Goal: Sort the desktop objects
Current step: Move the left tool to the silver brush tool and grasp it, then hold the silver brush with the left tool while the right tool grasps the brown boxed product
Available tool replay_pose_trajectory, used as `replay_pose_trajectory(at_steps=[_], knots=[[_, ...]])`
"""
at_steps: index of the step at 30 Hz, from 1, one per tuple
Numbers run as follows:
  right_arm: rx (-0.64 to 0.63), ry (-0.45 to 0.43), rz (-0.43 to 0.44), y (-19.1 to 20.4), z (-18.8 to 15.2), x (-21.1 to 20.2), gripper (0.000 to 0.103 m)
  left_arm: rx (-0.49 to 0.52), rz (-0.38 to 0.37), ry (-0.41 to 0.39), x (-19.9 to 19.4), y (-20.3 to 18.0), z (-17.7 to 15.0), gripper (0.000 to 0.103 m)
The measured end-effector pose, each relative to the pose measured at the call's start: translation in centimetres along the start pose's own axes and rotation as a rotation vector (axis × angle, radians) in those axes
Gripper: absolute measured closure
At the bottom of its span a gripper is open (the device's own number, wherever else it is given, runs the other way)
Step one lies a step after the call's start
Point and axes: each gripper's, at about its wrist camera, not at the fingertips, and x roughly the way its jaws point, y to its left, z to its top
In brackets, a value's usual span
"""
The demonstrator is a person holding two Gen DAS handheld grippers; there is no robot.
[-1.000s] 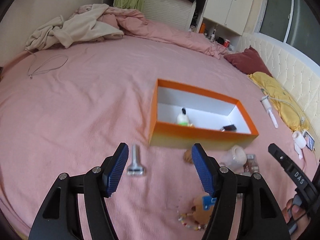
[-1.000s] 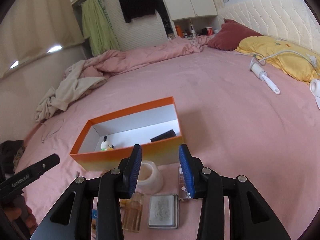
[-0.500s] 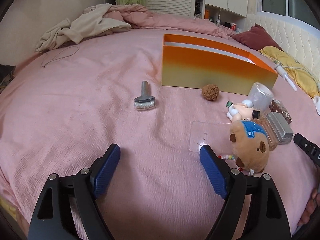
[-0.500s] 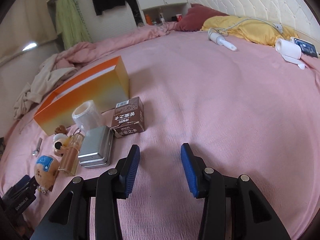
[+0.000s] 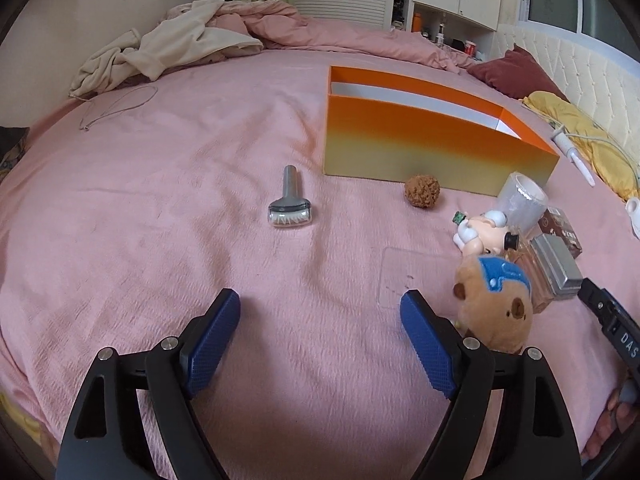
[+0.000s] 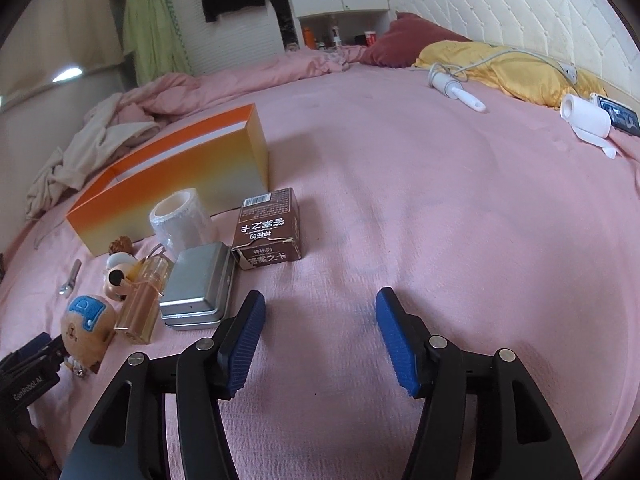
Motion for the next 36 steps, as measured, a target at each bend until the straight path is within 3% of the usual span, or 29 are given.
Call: replay_pose_trajectory(at_steps=[4,7,10,14,15,18,20,22,23,24,33,36], knots=[[-0.008,-0.002,0.006,0.1,0.0,0.1,0.041,-0.011,-0.005,-0.016,0.0,0.1,2.5,0.02],[-0.03,0.0,-0.004,0.5,0.0,0.2,0.037,0.055,0.022,-0.032,0.7,-0.6,4.8,0.02],[-0.044,0.002,-0.009,0.7,0.0,0.3,0.033,0.095,0.042,0.013,2.9,-0.6,6.2,0.02],[-0.054,0.0,-0.015,0.9,0.0,0.4,0.032,0.05,0.0,0.112,6.1,0.7,5.9,0.02],[-0.057,0.0,-0.017,0.9,0.0,0.5,0.032,0.039,-0.015,0.102,6.0,1.0,5.8,0.02],[-0.063,0.0,-0.024,1.1,-0.1,0.6,0.031,0.001,-0.025,0.085,5.6,1.8,5.7,0.035],[-0.068,0.001,-0.031,1.2,-0.1,0.6,0.031,-0.027,-0.04,0.072,5.3,2.4,5.6,0.055],[-0.073,0.002,-0.037,1.2,-0.1,0.6,0.031,-0.047,-0.065,0.07,5.1,3.0,5.4,0.06],[-0.073,0.002,-0.037,1.2,-0.1,0.6,0.031,-0.053,-0.086,0.069,5.1,3.2,5.3,0.071],[-0.072,0.002,-0.035,1.2,-0.1,0.6,0.031,-0.053,-0.11,0.071,5.0,3.2,5.2,0.074],[-0.062,0.002,-0.022,1.0,0.0,0.5,0.031,-0.016,-0.141,0.034,2.3,1.1,3.9,0.074],[-0.06,0.002,-0.02,0.9,0.0,0.5,0.031,0.039,-0.126,0.044,2.0,-0.9,3.4,0.074]])
